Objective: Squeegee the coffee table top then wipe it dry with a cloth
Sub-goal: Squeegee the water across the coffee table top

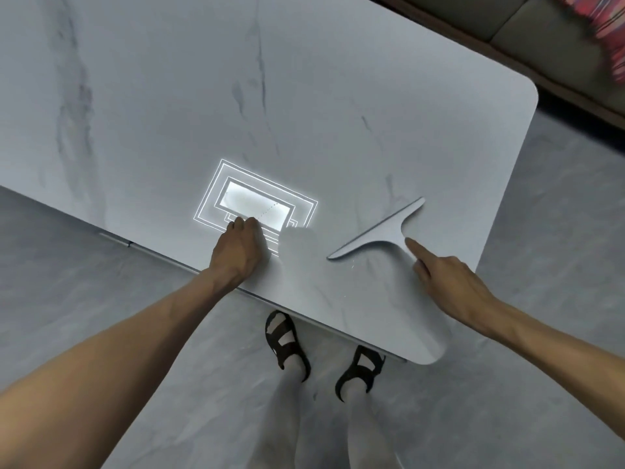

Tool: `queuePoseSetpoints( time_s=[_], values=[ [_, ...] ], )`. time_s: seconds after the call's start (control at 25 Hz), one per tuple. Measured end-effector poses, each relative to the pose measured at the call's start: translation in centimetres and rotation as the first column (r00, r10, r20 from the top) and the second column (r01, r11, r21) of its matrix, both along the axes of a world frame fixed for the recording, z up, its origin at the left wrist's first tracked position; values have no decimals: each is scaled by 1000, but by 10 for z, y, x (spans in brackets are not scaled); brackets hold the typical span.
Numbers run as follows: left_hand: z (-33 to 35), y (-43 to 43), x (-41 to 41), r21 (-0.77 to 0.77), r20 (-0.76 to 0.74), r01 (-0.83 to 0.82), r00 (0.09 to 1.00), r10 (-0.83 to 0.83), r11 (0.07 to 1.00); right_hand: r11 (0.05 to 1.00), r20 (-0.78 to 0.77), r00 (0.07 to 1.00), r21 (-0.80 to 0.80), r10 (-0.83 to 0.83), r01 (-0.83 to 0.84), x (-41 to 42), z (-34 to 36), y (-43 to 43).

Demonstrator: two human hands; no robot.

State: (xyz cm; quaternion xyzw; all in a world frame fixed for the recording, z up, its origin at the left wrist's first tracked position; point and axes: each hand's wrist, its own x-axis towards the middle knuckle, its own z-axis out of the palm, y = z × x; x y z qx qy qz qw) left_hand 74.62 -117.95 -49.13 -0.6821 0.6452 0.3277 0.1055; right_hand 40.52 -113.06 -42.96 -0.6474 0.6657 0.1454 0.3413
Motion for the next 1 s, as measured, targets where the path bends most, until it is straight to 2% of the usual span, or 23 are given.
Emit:
queuePoseSetpoints(
  time_s=[0.08,0.2,0.32,0.48,0.56,0.64,0.8,0.88,1.0],
  values=[
    [4,4,2,-23,-57,-126,991,125,992,999,24,1000,-35,-20,20,-3,9,-14],
    [8,5,11,-68,-82,-243,968,237,968,980,96,979,-69,-181,188,23,13,-68],
    [11,6,30,-66,-53,-346,938,343,936,930,81,932,-83,-352,359,77,-8,-130],
    [11,13,54,-52,-42,-435,900,433,899,904,83,911,-118,-404,412,162,-33,-140],
    [12,19,63,-42,-37,-449,893,448,893,944,121,949,-122,-292,307,193,-41,-111],
    [12,25,69,-33,-38,-444,896,443,895,987,144,986,-126,-79,98,201,-45,-73],
    [8,36,67,-16,-36,-412,911,412,911,962,14,970,-134,241,-237,146,-46,-25],
    [4,41,60,0,-34,-384,923,384,923,939,-67,946,-114,318,-324,100,-41,-14],
    [-1,50,43,45,-51,-342,937,344,939,936,-137,938,-113,318,-333,32,-28,-7]
  ],
)
